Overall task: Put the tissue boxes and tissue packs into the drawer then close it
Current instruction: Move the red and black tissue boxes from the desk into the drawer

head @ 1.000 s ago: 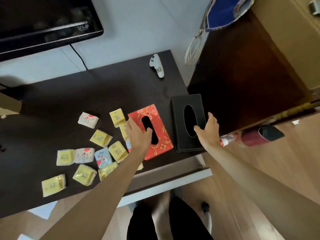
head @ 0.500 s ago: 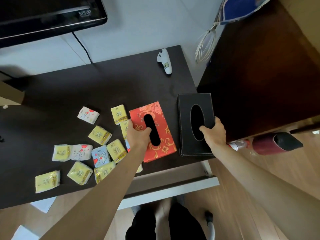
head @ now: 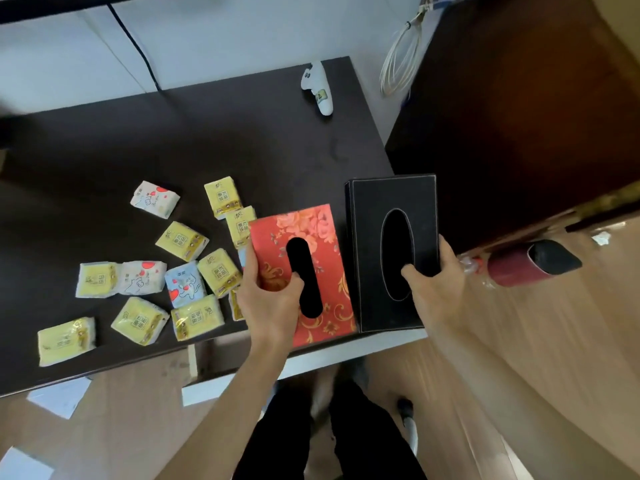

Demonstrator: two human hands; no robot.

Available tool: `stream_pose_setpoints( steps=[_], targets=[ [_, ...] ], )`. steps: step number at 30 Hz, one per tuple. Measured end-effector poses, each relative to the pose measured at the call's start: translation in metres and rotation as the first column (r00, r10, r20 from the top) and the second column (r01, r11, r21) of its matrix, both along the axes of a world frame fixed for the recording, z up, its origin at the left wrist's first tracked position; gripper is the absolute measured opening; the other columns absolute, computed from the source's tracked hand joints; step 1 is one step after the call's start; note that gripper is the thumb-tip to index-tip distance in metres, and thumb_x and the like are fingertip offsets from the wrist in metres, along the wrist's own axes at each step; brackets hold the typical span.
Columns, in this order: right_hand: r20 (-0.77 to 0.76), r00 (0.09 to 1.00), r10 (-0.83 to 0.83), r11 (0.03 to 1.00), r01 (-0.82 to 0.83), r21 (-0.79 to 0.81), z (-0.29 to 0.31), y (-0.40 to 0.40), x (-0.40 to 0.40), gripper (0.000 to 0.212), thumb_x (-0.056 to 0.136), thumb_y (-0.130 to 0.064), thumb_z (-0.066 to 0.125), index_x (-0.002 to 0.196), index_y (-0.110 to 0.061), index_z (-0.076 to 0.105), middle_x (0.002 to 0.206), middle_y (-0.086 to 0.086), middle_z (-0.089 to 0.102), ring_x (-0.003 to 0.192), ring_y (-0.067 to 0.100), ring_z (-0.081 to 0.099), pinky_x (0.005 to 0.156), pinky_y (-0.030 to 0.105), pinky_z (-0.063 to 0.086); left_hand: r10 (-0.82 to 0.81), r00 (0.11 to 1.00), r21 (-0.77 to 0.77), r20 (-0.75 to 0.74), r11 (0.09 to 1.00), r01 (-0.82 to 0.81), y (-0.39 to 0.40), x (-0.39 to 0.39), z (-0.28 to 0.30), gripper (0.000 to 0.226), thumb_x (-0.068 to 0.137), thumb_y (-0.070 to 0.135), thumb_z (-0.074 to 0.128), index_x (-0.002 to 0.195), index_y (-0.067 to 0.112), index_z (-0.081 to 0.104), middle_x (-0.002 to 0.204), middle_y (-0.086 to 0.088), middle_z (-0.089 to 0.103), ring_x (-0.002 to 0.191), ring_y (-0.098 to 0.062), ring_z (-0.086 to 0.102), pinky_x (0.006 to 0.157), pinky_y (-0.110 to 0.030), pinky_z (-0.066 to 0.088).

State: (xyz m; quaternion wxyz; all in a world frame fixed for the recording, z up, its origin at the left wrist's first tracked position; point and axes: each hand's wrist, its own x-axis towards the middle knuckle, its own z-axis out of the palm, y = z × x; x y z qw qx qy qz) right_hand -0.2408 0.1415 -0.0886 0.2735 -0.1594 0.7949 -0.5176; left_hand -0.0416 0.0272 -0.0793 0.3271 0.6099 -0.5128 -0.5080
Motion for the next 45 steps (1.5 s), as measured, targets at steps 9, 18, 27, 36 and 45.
stream_pose_setpoints(
  steps=[9, 18, 27, 36, 45],
  targets=[
    [-0.121, 0.988, 0.093, 0.993, -0.101, -0.061, -0.037, 0.026, 0.031, 0.058, 0.082, -0.004, 0.071, 0.13, -0.038, 0.063, 0.112, -0.015, 0.076, 0.105, 0.002, 0.071, 0.084, 0.011, 0.053, 0.052, 0.996, -0.193, -0.067, 0.979, -0.064, 0.056, 0.029, -0.031, 0.078, 0.077, 0.023, 0.078, 0.145, 0.036, 0.042, 0.128, 0.017, 0.063, 0.119, -0.002, 0.06, 0.101, -0.036, 0.05],
    [-0.331, 0.925, 0.187, 0.943, -0.263, -0.203, -0.073, 0.032, 0.02, 0.048, 0.076, -0.005, 0.071, 0.113, -0.035, 0.07, 0.102, -0.013, 0.077, 0.095, 0.003, 0.074, 0.075, 0.014, 0.056, -0.065, 0.986, -0.507, -0.15, 0.862, -0.02, 0.075, 0.041, -0.074, 0.069, 0.079, 0.01, 0.077, 0.14, 0.023, 0.049, 0.119, 0.013, 0.068, 0.105, -0.002, 0.067, 0.087, -0.018, 0.053],
    [-0.56, 0.791, 0.246, 0.946, -0.322, -0.039, -0.111, 0.072, 0.016, 0.049, 0.07, -0.042, 0.067, 0.117, -0.031, 0.063, 0.102, -0.013, 0.073, 0.099, 0.02, 0.068, 0.09, 0.046, 0.056, -0.136, 0.971, -0.536, -0.198, 0.844, 0.009, 0.093, 0.039, -0.107, 0.049, 0.06, -0.009, 0.063, 0.104, 0.01, 0.064, 0.073, -0.002, 0.061, 0.062, -0.014, 0.049, 0.058, -0.029, 0.041],
    [-0.628, 0.681, 0.377, 0.926, -0.283, 0.248, -0.105, 0.141, 0.026, 0.047, 0.064, -0.061, 0.059, 0.096, -0.027, 0.063, 0.085, -0.007, 0.071, 0.085, 0.032, 0.062, 0.08, 0.045, 0.056, -0.088, 0.982, -0.264, -0.169, 0.964, 0.041, 0.149, 0.071, -0.107, 0.057, 0.065, -0.011, 0.069, 0.109, 0.025, 0.064, 0.08, 0.002, 0.075, 0.062, -0.013, 0.071, 0.056, -0.03, 0.057],
    [-0.68, 0.535, 0.501, 0.865, -0.283, 0.414, -0.112, 0.173, 0.029, 0.044, 0.067, -0.067, 0.055, 0.092, -0.03, 0.056, 0.08, -0.014, 0.063, 0.068, 0.013, 0.059, 0.055, 0.033, 0.042, -0.065, 0.986, -0.084, -0.153, 0.995, 0.052, 0.176, 0.074, -0.121, 0.058, 0.068, -0.013, 0.066, 0.114, 0.02, 0.057, 0.086, -0.008, 0.069, 0.066, -0.022, 0.067, 0.057, -0.033, 0.055]
  ],
)
